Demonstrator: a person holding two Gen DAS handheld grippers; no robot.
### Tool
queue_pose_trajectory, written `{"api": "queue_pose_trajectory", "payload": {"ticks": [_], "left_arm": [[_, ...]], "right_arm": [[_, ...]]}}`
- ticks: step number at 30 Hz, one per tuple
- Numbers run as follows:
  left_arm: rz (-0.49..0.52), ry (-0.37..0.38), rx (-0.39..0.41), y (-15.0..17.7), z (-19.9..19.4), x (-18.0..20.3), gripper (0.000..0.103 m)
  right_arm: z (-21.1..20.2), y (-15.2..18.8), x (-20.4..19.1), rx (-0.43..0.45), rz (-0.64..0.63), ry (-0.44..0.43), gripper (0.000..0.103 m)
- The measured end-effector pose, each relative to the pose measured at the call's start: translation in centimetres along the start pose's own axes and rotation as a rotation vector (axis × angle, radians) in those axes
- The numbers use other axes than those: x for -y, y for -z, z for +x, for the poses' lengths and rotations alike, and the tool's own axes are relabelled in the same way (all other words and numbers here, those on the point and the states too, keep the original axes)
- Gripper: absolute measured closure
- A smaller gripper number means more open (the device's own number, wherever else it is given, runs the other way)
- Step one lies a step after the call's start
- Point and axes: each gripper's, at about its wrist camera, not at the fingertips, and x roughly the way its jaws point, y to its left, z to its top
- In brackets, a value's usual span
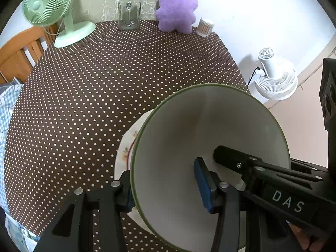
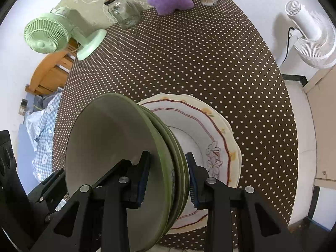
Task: Organize plates and bowls
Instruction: 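Lower the nested bowls onto the white plate stack with both grippers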
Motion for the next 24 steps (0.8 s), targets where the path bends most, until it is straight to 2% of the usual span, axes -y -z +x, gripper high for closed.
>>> {"api": "queue_pose_trajectory", "payload": {"ticks": [5, 19, 22, 24], "left_arm": [[-0.012, -0.001, -0.014, 0.0, 0.9, 0.4, 0.055], [-0.002, -0.029, 0.032, 0.1, 1.1, 1.3, 0.054], [-0.006, -0.038, 0.033, 0.4, 1.0, 1.3, 0.049], [-0.008, -0.038, 0.034, 0.5, 0.9, 1.3, 0.038]], "right_arm": [[0.7, -0.1, 0.9, -0.016, 0.003, 0.001, 0.068], [0.7, 0.1, 1.7, 0.014, 0.005, -0.038, 0.067], [0.7, 0.1, 1.8, 0.010, -0.006, -0.052, 0.067], [0.6, 0.0, 1.7, 0.008, -0.029, -0.054, 0.067]]}}
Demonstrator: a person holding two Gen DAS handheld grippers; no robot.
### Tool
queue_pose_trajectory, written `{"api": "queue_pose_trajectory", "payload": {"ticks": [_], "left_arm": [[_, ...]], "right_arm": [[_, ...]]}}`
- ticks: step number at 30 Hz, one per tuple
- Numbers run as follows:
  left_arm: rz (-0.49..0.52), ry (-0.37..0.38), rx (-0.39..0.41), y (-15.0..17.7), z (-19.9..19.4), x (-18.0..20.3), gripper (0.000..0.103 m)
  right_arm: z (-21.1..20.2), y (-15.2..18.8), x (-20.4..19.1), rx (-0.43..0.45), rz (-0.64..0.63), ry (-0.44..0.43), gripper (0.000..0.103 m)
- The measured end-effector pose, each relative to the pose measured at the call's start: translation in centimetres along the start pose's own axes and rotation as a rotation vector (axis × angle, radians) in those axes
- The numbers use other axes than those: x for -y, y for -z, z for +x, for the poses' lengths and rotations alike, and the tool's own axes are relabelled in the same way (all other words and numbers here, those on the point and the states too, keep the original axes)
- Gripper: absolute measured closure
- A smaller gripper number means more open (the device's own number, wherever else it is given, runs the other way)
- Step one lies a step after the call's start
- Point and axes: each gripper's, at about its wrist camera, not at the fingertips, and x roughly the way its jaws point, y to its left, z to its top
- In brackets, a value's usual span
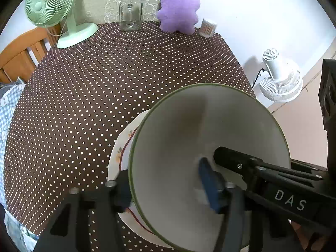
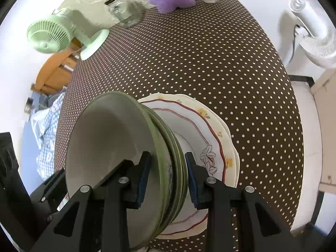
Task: Organize plates and bowls
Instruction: 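Lower the nested bowls onto the white plate stack with both grippers, then open both grippers and pull them back from the stack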
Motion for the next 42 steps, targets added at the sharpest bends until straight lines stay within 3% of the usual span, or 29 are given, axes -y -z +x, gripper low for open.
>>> {"api": "queue_pose_trajectory", "payload": {"ticks": [3, 7, 8, 10, 16, 24, 31, 42], "left_arm": [[-0.001, -0.009, 0.021, -0.1, -0.5, 0.0, 0.025], [-0.011, -0.044, 0.050, -0.2, -1.6, -0.2, 0.016], [-0.014, -0.053, 0.060, -0.2, -2.1, -0.2, 0.013], [-0.011, -0.061, 0.078, -0.1, -2.8, -0.3, 0.010], [0.016, -0.090, 0.156, 0.1, -5.9, -0.3, 0.009], [0.089, -0.109, 0.288, 0.9, -11.2, -2.0, 0.009], [0.080, -0.137, 0.381, 2.0, -15.1, -5.6, 0.009], [0.065, -0.163, 0.492, 4.9, -19.5, -10.6, 0.004]], "right_arm": [[-0.8, 0.0, -0.1, 0.035, -0.036, 0.006, 0.063], [-2.1, 0.0, -0.2, 0.083, -0.076, 0.036, 0.038], [-2.6, 0.1, -0.2, 0.096, -0.083, 0.043, 0.036], [-3.3, 0.2, -0.5, 0.117, -0.101, 0.059, 0.028], [-6.2, 1.3, -2.7, 0.237, -0.139, 0.153, 0.020], [-10.2, 4.1, -6.9, 0.401, -0.115, 0.212, 0.015], [-12.9, 7.5, -11.4, 0.545, -0.098, 0.264, 0.014], [-14.7, 11.1, -16.4, 0.661, -0.089, 0.277, 0.014]]}}
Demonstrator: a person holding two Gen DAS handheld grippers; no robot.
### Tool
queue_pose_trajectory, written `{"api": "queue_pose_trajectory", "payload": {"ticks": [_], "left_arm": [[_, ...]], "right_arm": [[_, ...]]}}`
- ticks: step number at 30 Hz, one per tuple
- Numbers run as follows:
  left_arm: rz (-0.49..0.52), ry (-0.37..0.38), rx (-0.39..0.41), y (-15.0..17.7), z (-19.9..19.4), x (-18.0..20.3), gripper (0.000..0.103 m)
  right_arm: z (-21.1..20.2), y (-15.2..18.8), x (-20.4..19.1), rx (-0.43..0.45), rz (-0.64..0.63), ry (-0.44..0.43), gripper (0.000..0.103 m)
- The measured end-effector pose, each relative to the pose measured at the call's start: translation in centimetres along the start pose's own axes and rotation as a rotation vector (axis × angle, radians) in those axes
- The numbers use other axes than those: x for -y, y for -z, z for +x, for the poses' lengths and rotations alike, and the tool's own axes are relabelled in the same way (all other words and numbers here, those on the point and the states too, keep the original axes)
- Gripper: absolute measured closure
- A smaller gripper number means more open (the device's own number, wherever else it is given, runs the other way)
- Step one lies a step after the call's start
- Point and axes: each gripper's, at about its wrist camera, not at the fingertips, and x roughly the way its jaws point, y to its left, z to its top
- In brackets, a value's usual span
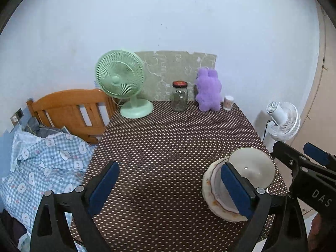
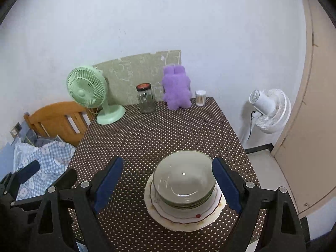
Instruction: Organize plates and bowls
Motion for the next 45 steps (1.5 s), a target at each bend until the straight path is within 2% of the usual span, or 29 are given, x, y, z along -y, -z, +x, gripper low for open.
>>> {"api": "queue_pose_trajectory", "payload": {"ticks": [10, 19, 45], "left_arm": [[-0.041, -0.013, 0.063, 1.0, -1.8, -2.6, 0.001], [-0.033, -0.003, 0.099, 1.9, -2.2, -3.2, 0.001], [-0.037, 0.006, 0.095, 2.2, -1.9, -2.4, 0.000]], "right_arm": [[-1.7, 1.7, -2.1, 0.038, -0.020, 0.013, 0.014], [-2.1, 2.8, -2.3, 0.060, -0.021, 0.023, 0.014], [-1.9, 3.1, -1.4, 0.062, -0.015, 0.020, 0.014]]}}
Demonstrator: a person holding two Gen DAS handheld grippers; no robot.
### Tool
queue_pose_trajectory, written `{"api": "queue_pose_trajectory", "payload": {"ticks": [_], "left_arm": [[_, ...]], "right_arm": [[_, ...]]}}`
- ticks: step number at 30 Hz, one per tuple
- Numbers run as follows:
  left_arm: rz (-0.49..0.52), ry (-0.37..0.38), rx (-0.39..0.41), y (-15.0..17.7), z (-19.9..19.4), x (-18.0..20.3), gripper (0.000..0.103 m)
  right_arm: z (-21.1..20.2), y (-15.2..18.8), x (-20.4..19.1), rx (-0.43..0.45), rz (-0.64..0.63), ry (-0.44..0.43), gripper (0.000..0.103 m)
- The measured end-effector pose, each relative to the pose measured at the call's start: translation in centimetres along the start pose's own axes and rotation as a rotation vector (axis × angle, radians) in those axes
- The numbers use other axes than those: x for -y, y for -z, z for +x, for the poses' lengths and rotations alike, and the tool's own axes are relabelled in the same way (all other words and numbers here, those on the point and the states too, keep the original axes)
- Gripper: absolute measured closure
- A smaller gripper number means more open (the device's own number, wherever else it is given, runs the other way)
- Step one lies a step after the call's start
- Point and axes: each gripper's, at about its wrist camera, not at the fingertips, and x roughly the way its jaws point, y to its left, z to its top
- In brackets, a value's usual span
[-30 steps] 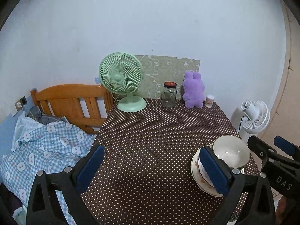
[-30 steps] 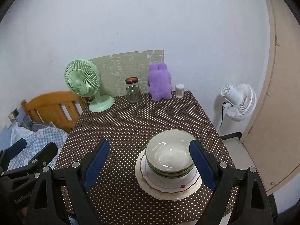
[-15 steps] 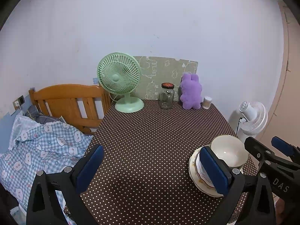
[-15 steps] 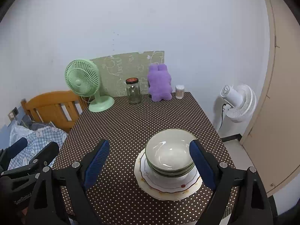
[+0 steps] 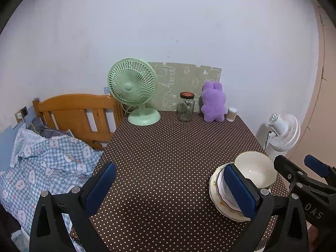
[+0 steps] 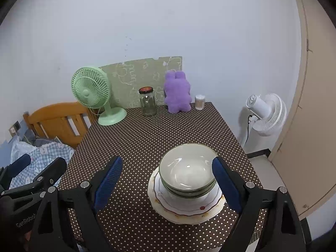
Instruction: Organize plates and bowls
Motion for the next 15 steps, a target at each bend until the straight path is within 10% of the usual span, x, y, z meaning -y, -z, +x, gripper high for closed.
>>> {"api": "queue_pose_trajectory", "payload": {"ticks": [15], "left_arm": [[-0.001, -0.006, 0.000, -0.20, 0.00, 0.01, 0.000]], "right_arm": [[0.46, -0.07, 0.22, -0.009, -0.006, -0.002, 0.014]]}}
